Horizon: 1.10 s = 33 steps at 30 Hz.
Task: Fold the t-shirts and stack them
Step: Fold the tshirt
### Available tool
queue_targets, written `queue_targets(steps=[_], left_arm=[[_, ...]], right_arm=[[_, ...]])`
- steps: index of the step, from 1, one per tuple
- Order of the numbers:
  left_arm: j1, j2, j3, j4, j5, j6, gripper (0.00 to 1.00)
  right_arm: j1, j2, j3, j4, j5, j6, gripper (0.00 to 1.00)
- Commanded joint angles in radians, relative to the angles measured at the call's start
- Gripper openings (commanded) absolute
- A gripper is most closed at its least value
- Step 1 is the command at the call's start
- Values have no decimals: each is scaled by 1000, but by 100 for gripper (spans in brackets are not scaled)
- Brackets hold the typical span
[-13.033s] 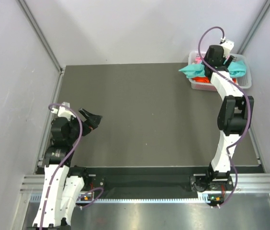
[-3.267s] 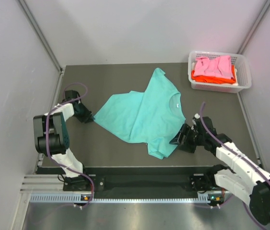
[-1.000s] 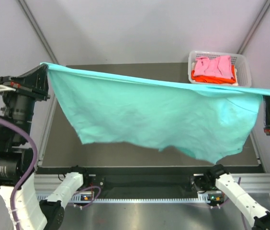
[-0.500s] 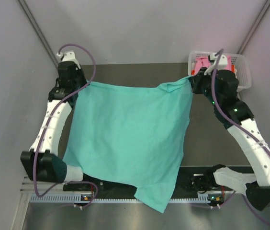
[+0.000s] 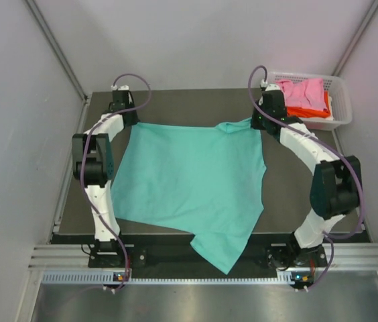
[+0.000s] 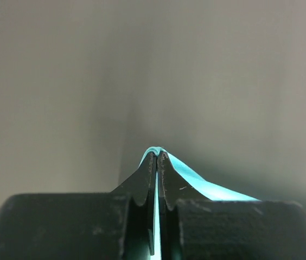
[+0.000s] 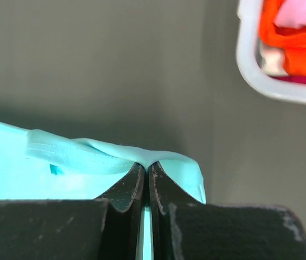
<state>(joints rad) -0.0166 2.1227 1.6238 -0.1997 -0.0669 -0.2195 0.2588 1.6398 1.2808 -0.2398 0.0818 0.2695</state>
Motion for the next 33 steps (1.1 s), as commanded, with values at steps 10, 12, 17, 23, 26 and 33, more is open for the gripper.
queue_targets(steps=[10, 12, 17, 23, 26, 33], left_arm=[[37, -22, 27, -21, 10, -101, 0], [37, -78, -16, -111, -28, -162, 0], [38, -154, -65, -291, -39, -178, 0], [44, -207, -114, -417, -82, -164, 0], [46, -233, -137, -457, -76, -164, 0], [46, -299, -266, -455, -80, -182, 0]], right_arm=[[-21, 20, 83, -102, -184, 102, 0], [-15, -41, 1, -131, -232, 135, 0], [-3, -143, -123, -188, -312, 188, 0], [0, -244, -257, -227, -349, 211, 0], [-1, -278, -300, -248, -362, 209, 0], [0, -356, -396, -257, -392, 221, 0]])
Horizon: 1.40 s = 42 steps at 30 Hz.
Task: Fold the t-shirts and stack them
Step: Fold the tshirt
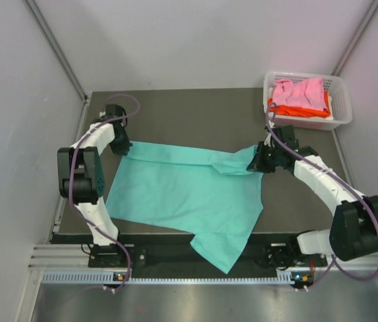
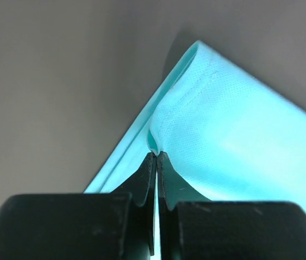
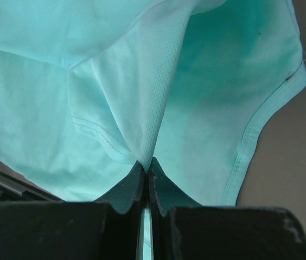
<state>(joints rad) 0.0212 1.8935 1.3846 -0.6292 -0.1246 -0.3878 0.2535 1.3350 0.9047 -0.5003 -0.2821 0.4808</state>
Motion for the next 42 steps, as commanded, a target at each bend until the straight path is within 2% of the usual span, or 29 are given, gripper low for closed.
queue_targets(steps=[1, 8, 16, 37, 38, 40, 41, 42], left_arm=[[8, -73, -33, -27, -29, -14, 0], [8, -68, -62, -24, -73, -10, 0], [13, -19, -19, -6, -107, -5, 0], [19, 49, -12, -4, -129, -2, 0], [19, 46, -10, -10, -154, -3, 0], [20, 32, 1, -26, -190, -6, 3], [22, 24, 10, -50, -204, -6, 12], [22, 0, 17, -65, -231, -5, 19]], right_arm=[[4, -62, -29, 5, -31, 13, 0], [6, -85, -105, 42, -68, 56, 0], [13, -76, -194, 137, -123, 140, 0], [12, -40, -254, 128, -140, 134, 1], [10, -42, -257, 118, -153, 125, 2], [10, -57, -256, 65, -169, 81, 14], [10, -66, -250, 37, -175, 62, 20], [9, -83, -241, 10, -174, 21, 32]])
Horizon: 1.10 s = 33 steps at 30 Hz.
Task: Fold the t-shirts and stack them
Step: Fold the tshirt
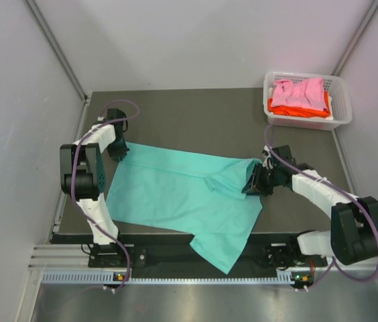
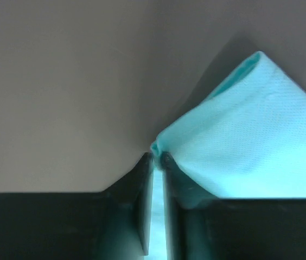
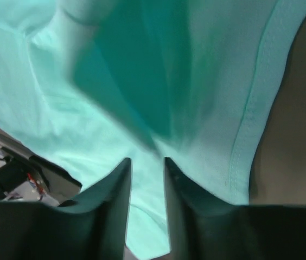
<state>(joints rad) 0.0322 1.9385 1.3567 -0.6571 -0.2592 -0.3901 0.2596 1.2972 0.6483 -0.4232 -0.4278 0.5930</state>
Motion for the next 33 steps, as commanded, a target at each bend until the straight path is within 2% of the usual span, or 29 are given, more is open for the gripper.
queue_targets(steps=[1, 4, 6, 8, 10, 12, 15, 17, 28, 33], left_arm=[[11, -62, 59, -47, -101, -4, 36], [8, -144, 61, -55, -63, -13, 52], [8, -188, 56, -44, 6, -23, 55], [6, -200, 48, -16, 82, -24, 58], [3, -197, 48, 34, 211, -13, 56], [-8, -155, 65, 37, 254, -24, 50], [-18, -92, 94, 42, 376, -52, 42], [-25, -52, 91, 57, 431, -62, 41], [-25, 95, 134, 34, 400, -23, 36], [-25, 157, 154, 13, 379, -21, 34]], right_arm=[[-8, -56, 27, -116, -19, -110, 36], [-55, -107, 95, -121, 18, -137, 53], [-89, -101, 111, -71, 20, -124, 65], [-120, -56, 158, -43, 14, -121, 67], [-155, 42, 209, -45, -6, -142, 64], [-172, 127, 278, -43, -19, -163, 56], [-180, 215, 339, -28, -46, -168, 55], [-181, 243, 358, -9, -51, -151, 55], [-238, 361, 387, 55, -45, -121, 57], [-252, 421, 404, 67, -55, -140, 55]])
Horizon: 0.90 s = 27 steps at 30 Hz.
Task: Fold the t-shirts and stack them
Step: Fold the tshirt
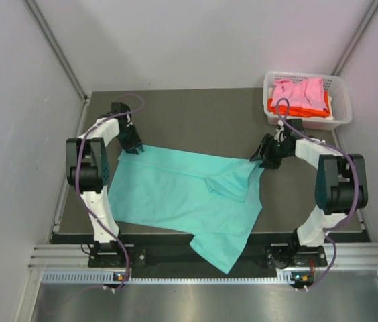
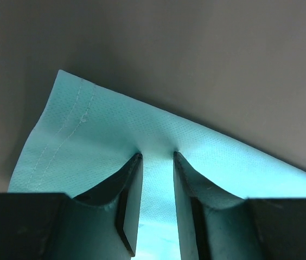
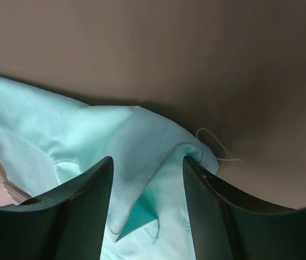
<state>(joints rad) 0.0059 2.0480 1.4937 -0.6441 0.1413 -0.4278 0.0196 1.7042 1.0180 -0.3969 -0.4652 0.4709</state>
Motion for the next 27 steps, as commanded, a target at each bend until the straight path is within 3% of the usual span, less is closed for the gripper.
queue_targets(steps=[1, 8, 11, 13, 14, 17, 22, 27], left_arm=[[5, 49, 17, 1, -31, 18, 34], [16, 78, 14, -2, -55, 26, 34], [29, 92, 10, 0, -55, 24, 34], [37, 98, 0, 4, -55, 23, 34], [42, 101, -3, 9, -51, 23, 34], [48, 101, -6, 11, -52, 23, 34], [57, 106, -15, 23, -57, 31, 34], [63, 91, -12, 11, -77, 44, 30]], right_arm=[[-12, 14, 25, 58, -24, -21, 54], [-67, 43, -27, 125, -52, -44, 43], [-78, 67, -30, 128, -27, -78, 24], [-79, 81, -24, 124, -6, -94, 19], [-79, 95, -21, 122, -3, -104, 11], [-78, 91, -25, 104, 32, -116, 0], [-75, 41, -36, 81, 190, -186, 0], [-50, 54, 33, 28, 223, -218, 1]])
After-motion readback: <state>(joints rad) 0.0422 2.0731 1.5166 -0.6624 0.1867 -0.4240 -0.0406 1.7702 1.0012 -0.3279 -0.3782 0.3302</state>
